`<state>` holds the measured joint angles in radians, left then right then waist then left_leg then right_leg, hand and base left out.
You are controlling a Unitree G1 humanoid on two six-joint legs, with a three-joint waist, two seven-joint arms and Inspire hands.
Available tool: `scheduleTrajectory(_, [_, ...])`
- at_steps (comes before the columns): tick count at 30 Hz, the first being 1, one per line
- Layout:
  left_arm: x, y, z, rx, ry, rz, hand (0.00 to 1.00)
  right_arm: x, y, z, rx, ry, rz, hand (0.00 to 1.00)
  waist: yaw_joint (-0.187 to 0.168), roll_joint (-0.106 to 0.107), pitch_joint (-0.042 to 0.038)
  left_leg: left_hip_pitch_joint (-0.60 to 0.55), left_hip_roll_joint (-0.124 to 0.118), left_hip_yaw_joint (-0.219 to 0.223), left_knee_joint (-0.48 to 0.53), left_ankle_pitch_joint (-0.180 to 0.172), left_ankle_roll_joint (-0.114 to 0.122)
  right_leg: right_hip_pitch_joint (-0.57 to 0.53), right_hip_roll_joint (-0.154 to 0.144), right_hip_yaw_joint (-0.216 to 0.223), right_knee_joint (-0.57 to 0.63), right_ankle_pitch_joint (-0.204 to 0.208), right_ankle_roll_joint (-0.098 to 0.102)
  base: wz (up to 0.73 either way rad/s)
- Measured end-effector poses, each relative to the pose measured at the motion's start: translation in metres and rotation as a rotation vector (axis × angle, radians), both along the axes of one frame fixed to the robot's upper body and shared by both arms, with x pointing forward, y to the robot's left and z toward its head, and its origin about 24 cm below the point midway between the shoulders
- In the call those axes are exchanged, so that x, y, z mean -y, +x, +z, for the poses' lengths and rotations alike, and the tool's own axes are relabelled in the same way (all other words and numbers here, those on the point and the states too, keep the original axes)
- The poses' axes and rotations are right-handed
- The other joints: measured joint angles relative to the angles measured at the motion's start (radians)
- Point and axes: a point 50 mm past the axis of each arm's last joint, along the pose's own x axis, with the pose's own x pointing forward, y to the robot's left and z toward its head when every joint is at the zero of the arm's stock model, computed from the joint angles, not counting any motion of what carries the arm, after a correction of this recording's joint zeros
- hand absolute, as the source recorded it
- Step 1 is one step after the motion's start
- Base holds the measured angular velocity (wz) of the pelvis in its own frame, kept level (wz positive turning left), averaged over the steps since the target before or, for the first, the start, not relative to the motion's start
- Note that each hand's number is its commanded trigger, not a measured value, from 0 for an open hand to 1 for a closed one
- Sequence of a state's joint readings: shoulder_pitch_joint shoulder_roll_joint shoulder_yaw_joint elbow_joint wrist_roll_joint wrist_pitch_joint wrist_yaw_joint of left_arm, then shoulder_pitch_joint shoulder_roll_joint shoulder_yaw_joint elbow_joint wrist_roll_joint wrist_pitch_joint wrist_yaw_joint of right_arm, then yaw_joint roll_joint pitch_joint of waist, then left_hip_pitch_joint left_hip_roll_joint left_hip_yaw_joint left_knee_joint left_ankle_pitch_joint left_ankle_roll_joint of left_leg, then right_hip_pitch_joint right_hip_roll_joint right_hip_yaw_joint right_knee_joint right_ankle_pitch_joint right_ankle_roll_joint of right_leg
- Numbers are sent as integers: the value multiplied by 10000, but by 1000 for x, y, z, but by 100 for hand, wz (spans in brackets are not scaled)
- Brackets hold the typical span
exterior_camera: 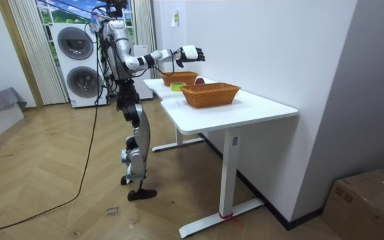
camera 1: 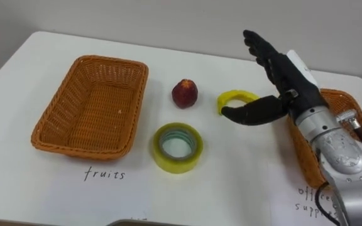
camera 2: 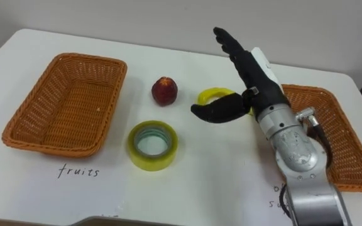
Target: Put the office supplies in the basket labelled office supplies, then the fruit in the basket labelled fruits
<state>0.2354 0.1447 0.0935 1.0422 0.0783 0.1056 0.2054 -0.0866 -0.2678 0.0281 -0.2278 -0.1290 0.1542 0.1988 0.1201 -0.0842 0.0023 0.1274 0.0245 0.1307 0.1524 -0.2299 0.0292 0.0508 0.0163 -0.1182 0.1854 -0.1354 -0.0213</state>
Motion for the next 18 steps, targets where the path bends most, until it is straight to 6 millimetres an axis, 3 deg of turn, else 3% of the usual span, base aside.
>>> scheduleTrajectory(6, [2, 2, 0, -116, -29, -229, 0, -17, 3, -10, -468, 19, 694, 0, 69, -21, -17, -4, -3, -23, 14, 5, -5, 7, -1, -2, 0, 3, -5, 0])
scheduleTrajectory(18, [5, 14, 0, 16, -371, -478, 0, -22, 4, -22, -1092, -103, 811, 0, 242, -21, -17, -161, -27, -321, 97, 7, 0, 5, -83, -335, -14, 2, -4, 7])
